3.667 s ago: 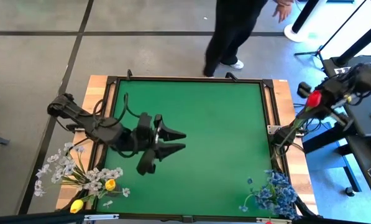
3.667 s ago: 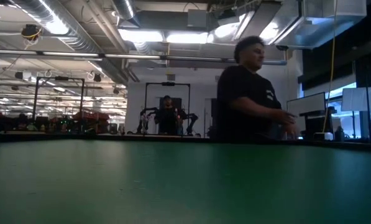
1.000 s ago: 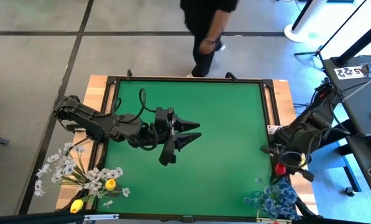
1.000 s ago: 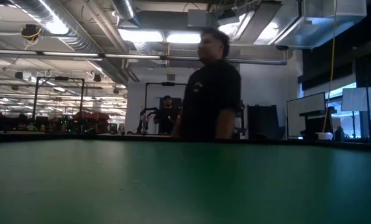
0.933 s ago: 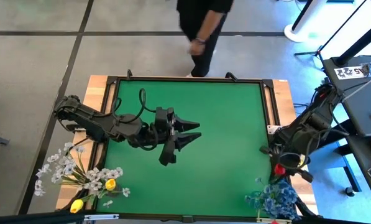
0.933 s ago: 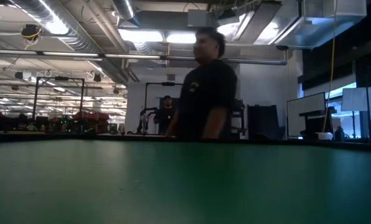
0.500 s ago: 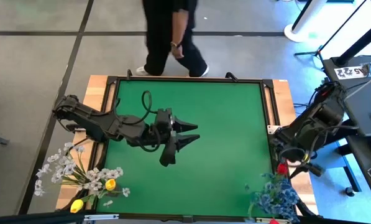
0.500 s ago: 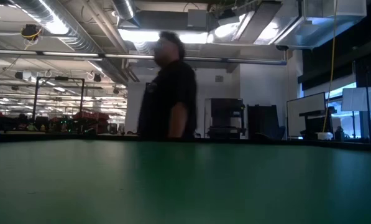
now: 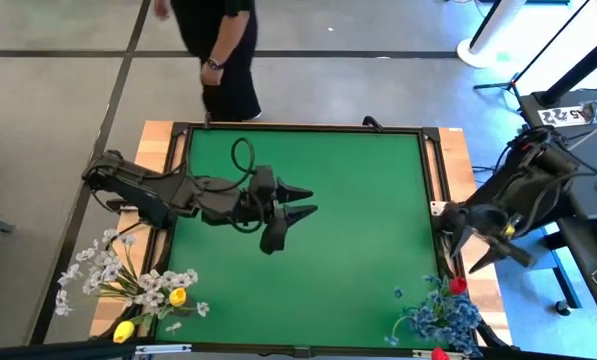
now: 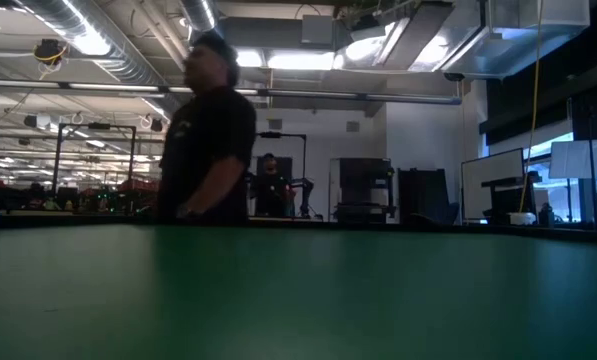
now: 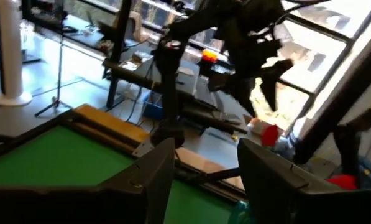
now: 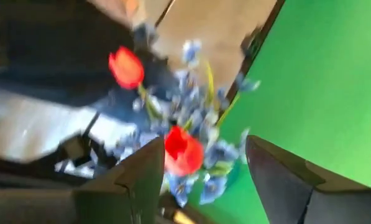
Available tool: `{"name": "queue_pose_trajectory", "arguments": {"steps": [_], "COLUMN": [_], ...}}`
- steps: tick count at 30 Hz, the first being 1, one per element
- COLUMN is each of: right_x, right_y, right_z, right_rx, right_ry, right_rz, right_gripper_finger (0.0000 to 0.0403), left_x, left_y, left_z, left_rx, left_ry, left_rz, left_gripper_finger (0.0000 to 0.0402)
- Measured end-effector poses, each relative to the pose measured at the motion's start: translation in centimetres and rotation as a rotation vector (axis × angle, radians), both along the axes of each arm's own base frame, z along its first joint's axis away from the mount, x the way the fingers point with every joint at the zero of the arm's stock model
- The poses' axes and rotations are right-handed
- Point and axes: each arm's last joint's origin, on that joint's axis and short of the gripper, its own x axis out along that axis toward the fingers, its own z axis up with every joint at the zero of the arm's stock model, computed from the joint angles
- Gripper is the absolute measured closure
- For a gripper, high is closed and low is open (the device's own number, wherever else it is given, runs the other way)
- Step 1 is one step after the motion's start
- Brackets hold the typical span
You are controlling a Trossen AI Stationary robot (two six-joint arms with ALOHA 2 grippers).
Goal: Sort flowers into vase by color
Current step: Put the red tulip into the blue vase, then return to Home Position
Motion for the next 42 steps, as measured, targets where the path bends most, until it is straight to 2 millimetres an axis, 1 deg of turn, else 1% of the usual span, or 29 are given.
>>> {"name": "queue_pose_trajectory", "arguments": {"steps": [3,5,8,10,14,17,19,22,26,31,33,36,37,39,42], "right_x": [0.0,0.0,0.8,1.5,3.0,3.7,3.8,3.8,3.6,3.0,2.9,3.1,3.7,5.3,8.9], "right_y": [-0.5,-0.6,0.2,1.1,3.3,4.3,4.5,4.3,3.6,2.2,1.7,1.4,1.4,1.5,1.4], "right_z": [0.9,0.7,-0.4,-1.5,-3.8,-4.8,-5.0,-4.3,-2.3,0.9,1.5,1.5,1.3,0.5,-0.5], "right_rx": [0.0,-0.021,-0.039,-0.05,-0.05,-0.066,-0.083,-0.08,-0.075,-0.041,-0.051,-0.072,-0.083,-0.124,-0.133], "right_ry": [-0.042,-0.037,0.023,0.077,0.195,0.254,0.257,0.216,0.098,-0.062,-0.111,-0.13,-0.13,-0.133,-0.159], "right_rz": [-0.109,-0.166,-0.19,-0.174,-0.061,-0.014,-0.005,-0.032,-0.106,-0.25,-0.32,-0.372,-0.384,-0.407,-0.416], "right_gripper_finger": [0.0178,0.0178,0.0178,0.0178,0.0178,0.0178,0.0178,0.0178,0.0178,0.0178,0.0178,0.0178,0.0181,0.0191,0.0216], "left_x": [-0.2,-0.3,-0.4,-0.4,-0.5,-0.6,-0.6,-0.7,-1.3,-3.9,-4.8,-5.6,-5.6,-5.4,-4.3], "left_y": [0.6,0.6,0.9,0.9,0.7,0.3,0.1,-0.2,0.0,0.9,1.2,1.4,1.5,1.7,2.6], "left_z": [-0.1,-0.2,0.0,0.0,0.0,0.0,-0.1,-0.1,0.4,2.3,2.7,2.7,2.7,2.3,0.6], "left_rx": [-0.015,-0.012,-0.008,-0.007,-0.006,0.0,0.023,0.055,0.047,0.033,0.039,0.05,0.053,0.073,0.068], "left_ry": [0.025,0.035,0.032,0.034,0.038,0.041,0.047,0.054,0.049,0.01,0.019,0.053,0.061,0.084,0.085], "left_rz": [0.017,0.018,0.024,0.025,0.015,0.001,-0.011,-0.022,-0.021,-0.011,-0.017,-0.023,-0.03,-0.059,-0.106], "left_gripper_finger": [0.023,0.023,0.023,0.023,0.023,0.023,0.023,0.023,0.023,0.023,0.0236,0.026,0.0271,0.03,0.0348]}}
